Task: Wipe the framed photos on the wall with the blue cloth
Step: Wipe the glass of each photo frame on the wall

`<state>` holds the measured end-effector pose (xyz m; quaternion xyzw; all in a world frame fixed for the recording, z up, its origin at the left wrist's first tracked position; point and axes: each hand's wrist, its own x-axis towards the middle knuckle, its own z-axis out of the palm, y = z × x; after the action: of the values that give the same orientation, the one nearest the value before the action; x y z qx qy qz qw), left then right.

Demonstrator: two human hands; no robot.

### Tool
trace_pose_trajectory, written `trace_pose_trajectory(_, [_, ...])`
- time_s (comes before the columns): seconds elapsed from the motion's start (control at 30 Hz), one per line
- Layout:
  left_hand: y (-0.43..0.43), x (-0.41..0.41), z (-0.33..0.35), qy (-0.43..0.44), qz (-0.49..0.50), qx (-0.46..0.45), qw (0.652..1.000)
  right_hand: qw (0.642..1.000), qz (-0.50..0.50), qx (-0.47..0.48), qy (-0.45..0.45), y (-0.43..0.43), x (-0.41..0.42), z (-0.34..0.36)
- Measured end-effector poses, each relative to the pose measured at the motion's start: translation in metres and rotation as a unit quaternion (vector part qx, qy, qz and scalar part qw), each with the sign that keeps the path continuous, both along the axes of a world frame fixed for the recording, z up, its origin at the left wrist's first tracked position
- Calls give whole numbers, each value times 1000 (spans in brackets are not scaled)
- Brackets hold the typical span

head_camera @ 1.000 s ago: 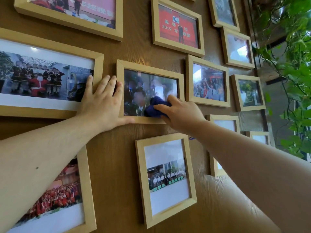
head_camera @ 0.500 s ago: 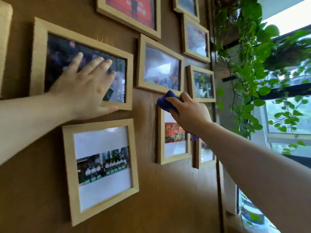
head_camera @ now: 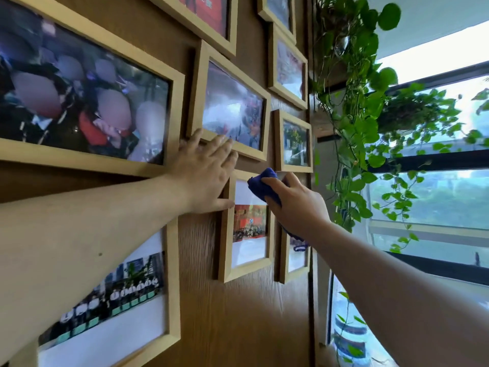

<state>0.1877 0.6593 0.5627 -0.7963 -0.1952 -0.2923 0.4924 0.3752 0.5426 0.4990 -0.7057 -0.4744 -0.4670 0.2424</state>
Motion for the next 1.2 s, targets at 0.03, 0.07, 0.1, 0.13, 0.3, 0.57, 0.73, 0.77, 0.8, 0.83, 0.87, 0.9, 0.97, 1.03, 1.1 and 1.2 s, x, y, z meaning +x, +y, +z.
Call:
trace_pose_trajectory(0.03, [2, 7, -2, 5, -6, -3, 1000, 1000, 2, -1, -1, 4, 1, -1])
trace_pose_trajectory(0.07, [3, 13, -4, 11, -10, -6, 1000, 1000, 5, 0, -4, 9, 2, -3])
trace_pose_trajectory(0.1, [5, 18, -6, 15, -13, -9, 1000, 1000, 9, -1, -7, 12, 3, -4])
trace_pose_trajectory(0.13, [7, 23, -8, 17, -12, -12, 1000, 1000, 15, -3, -11, 17, 4, -5])
trace_pose_trajectory(0.3, [19, 38, -13, 34, 22, 2, 999, 997, 64, -13, -39, 40, 14, -13])
trace_pose_trajectory(0.57, [28, 40, -16, 26, 52, -4, 998, 995, 96, 4, 12, 61, 63, -27])
trace_pose_trajectory(0.73, [23, 41, -18, 10, 53, -22, 998, 992, 74, 30, 101, 65, 94, -39])
trace_pose_trajectory(0.77, [23, 41, -18, 8, 52, -29, 998, 990, 86, 30, 107, 67, 92, -39])
trace_pose_trajectory(0.8, [22, 42, -18, 7, 53, -33, 998, 987, 109, 27, 116, 68, 88, -38])
trace_pose_trajectory(0.83, [22, 43, -18, 7, 57, -34, 998, 983, 137, 21, 121, 69, 83, -39])
trace_pose_trajectory(0.87, [22, 43, -18, 5, 59, -34, 998, 981, 160, 13, 112, 70, 76, -39])
trace_pose_trajectory(0.9, [22, 44, -18, 3, 62, -34, 997, 980, 175, 3, 91, 70, 69, -39])
trace_pose_trajectory(0.97, [21, 44, -19, 1, 69, -38, 997, 980, 195, -16, 27, 69, 56, -41])
trace_pose_trajectory(1.03, [21, 43, -19, -2, 69, -44, 997, 979, 200, -33, -21, 68, 51, -44])
trace_pose_trajectory(1.1, [20, 44, -19, -4, 71, -46, 996, 981, 187, -44, -33, 65, 59, -49])
trace_pose_trajectory(1.2, [19, 45, -19, -7, 73, -48, 996, 989, 140, -44, 12, 58, 84, -60])
